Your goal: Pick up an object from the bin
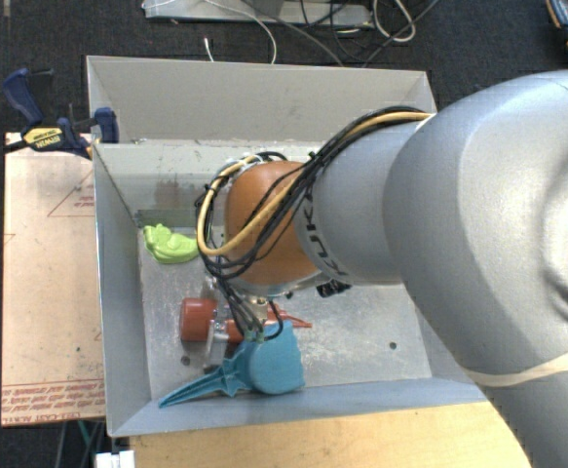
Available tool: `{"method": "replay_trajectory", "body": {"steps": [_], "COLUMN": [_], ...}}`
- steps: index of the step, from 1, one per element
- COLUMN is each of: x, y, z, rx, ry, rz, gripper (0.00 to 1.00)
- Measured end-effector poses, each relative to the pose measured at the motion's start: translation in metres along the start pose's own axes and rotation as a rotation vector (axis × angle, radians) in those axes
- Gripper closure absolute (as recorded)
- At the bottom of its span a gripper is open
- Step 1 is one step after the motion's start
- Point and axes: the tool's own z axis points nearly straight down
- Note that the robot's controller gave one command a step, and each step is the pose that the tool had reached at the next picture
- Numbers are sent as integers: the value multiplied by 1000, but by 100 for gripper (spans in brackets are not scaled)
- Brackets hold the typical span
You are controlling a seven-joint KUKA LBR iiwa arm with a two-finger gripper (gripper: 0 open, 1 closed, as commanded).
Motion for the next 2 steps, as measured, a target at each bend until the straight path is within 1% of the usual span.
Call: {"method": "replay_trajectory", "body": {"steps": [1, 2], "x": [12, 12], "y": [5, 5], "z": [0, 0], "rx": [-1, -2], "ry": [2, 2], "rz": [79, 80], "gripper": [100, 100]}}
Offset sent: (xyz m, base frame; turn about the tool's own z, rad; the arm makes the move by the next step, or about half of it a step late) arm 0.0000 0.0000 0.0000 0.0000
